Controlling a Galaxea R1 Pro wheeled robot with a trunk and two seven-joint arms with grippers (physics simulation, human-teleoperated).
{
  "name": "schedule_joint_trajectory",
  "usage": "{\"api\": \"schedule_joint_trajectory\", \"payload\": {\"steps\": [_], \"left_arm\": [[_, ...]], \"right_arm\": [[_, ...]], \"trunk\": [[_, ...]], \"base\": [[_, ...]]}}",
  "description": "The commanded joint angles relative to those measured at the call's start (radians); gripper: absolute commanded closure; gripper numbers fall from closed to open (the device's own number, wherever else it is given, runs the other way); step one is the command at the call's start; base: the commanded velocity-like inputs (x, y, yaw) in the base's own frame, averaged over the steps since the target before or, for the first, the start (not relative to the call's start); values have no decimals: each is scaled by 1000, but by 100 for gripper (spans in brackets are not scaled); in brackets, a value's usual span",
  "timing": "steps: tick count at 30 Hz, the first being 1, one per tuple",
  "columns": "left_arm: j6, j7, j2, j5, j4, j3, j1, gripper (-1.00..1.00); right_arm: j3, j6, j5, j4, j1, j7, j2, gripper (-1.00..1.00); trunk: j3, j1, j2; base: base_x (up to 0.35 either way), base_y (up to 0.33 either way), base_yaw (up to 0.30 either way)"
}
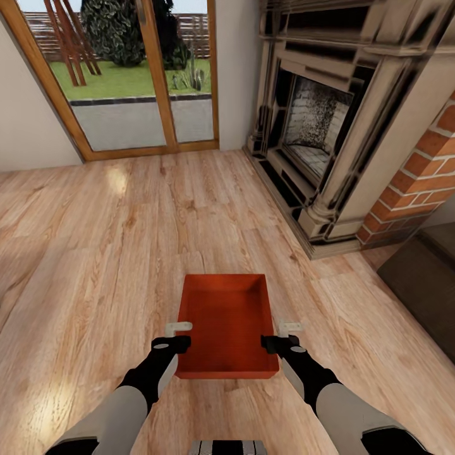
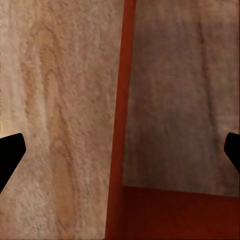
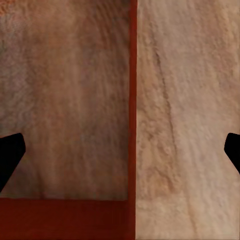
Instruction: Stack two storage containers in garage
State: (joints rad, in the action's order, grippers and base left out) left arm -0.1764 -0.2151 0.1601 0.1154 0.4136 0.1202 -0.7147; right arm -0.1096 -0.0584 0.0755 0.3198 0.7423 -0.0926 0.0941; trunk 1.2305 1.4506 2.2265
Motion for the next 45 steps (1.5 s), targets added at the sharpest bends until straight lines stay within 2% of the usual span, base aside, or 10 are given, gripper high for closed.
{"api": "schedule_joint_trajectory", "payload": {"steps": [1, 11, 20, 33, 45], "left_arm": [[-6, 0, -1, 10, 2, 6, 0, -100], [-6, 0, -6, 10, 2, 7, 0, -100], [-6, 0, -7, 10, 2, 7, 0, -100], [-6, 0, -7, 10, 2, 7, 0, -100], [-6, 0, -7, 9, 2, 7, 0, -100]], "right_arm": [[-8, -6, 8, 2, 0, -7, -1, -100], [-8, -6, 9, 1, 0, -8, 1, -100], [-8, -6, 9, 1, 0, -7, 1, -100], [-8, -6, 9, 1, 0, -7, 2, -100], [-8, -7, 9, 1, 0, -7, 1, -100]], "trunk": [[4, 4, 8], [35, 42, 78], [35, 42, 78], [76, 92, 169], [79, 96, 176]], "base": [[0, 0, 0], [0, 0, 0], [0, 0, 0], [0, 0, 0], [0, 0, 0]]}}
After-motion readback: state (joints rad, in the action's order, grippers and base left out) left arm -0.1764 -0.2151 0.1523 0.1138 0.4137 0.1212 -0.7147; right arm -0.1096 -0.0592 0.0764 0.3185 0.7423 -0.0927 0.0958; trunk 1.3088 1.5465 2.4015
